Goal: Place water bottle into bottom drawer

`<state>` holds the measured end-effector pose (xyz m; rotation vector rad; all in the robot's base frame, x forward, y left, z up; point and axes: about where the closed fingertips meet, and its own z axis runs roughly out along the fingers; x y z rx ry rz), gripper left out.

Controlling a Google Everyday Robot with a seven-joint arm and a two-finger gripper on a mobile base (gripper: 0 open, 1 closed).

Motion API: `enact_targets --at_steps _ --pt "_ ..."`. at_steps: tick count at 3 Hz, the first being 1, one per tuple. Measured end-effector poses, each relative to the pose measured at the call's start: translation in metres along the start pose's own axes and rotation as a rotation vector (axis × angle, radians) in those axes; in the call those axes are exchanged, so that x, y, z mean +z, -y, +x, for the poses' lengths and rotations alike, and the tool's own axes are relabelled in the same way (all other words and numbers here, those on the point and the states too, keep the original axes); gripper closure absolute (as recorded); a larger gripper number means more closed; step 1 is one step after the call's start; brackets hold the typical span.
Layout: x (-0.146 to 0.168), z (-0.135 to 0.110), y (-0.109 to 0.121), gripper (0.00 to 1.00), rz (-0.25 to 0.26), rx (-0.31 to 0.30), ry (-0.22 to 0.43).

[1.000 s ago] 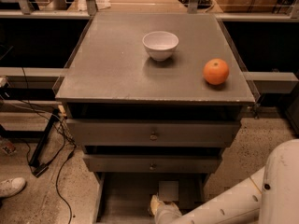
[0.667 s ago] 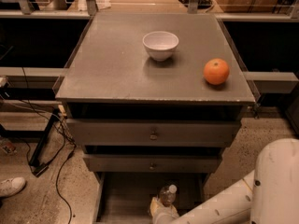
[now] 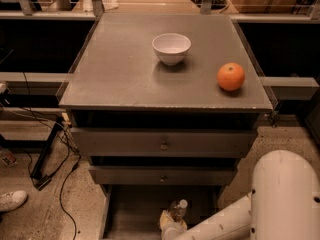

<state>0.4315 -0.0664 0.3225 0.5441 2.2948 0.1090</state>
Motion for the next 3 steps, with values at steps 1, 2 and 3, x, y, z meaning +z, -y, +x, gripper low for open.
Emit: enact_targets --at_steps 1,2,3 --pt "0.014 0.006 0.006 1.0 0.019 0.024 0.011" --pt "0.028 0.013 0.016 1.0 0.034 0.052 0.01" --pt "0.048 0.032 0.036 1.0 0.045 0.088 -0.007"
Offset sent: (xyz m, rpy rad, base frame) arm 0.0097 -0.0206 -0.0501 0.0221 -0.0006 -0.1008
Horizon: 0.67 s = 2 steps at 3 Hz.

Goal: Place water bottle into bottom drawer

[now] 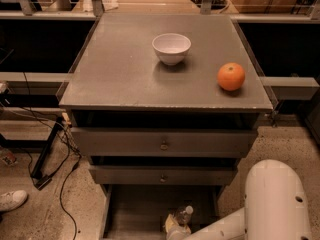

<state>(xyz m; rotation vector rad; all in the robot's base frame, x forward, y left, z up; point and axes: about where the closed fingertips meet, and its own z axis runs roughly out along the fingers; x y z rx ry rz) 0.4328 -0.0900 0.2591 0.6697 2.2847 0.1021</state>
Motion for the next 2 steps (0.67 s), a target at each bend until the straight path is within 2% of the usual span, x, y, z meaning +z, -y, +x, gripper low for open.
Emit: enact_targets --at_steps 1,2 --pt "0.0 0.0002 0.0001 1.0 0.0 0.0 0.0" --pt "-0.0012 0.002 -0.0003 1.0 -0.04 0.024 -0.036"
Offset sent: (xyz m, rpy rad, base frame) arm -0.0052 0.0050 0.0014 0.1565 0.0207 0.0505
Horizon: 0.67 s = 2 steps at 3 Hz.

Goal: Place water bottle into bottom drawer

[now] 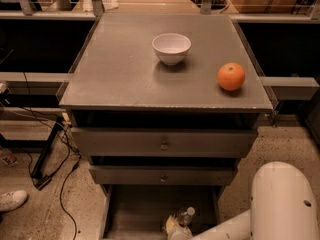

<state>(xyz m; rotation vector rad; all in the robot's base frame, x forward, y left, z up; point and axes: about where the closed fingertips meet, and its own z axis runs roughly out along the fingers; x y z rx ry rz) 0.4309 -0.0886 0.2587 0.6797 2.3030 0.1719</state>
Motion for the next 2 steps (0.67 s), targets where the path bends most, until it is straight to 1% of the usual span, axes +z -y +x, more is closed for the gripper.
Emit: enact_targets --at_steps 1,2 --pt "-0.001 -0.002 -0.009 1.0 -0.105 0.029 -0.061" --pt "-0.004 0.015 -0.024 1.0 -0.2 0.036 -0.167"
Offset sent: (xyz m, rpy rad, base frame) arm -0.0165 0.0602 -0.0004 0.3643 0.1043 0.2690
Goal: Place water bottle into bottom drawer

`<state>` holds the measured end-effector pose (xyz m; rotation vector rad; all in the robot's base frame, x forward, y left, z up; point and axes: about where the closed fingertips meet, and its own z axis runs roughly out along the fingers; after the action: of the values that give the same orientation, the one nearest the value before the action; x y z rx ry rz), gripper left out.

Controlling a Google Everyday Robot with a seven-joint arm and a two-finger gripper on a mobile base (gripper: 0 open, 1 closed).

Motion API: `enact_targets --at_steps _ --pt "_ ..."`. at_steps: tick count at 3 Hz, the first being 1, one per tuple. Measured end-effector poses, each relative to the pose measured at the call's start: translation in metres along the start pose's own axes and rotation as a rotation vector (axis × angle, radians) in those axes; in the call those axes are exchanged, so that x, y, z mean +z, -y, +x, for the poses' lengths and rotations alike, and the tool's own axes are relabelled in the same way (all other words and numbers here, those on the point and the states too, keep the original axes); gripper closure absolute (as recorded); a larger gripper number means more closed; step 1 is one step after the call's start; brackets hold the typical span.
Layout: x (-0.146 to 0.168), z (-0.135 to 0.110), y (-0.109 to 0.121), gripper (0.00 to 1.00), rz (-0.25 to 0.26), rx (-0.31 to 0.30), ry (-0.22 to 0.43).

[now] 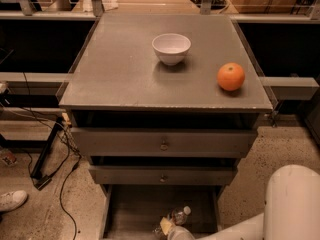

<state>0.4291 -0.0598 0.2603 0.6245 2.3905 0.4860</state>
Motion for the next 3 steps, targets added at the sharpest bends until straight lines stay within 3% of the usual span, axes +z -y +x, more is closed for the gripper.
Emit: enact_targets --at_steps 1,2,3 --pt "0.004 0.019 -0.011 1.0 -0.057 0.019 -0.09" --pt "0.004 0.024 -0.013 1.0 -0.063 0.018 -0.111" --pt "0.02 0.02 -0.008 1.0 -0.042 0.065 -0.145"
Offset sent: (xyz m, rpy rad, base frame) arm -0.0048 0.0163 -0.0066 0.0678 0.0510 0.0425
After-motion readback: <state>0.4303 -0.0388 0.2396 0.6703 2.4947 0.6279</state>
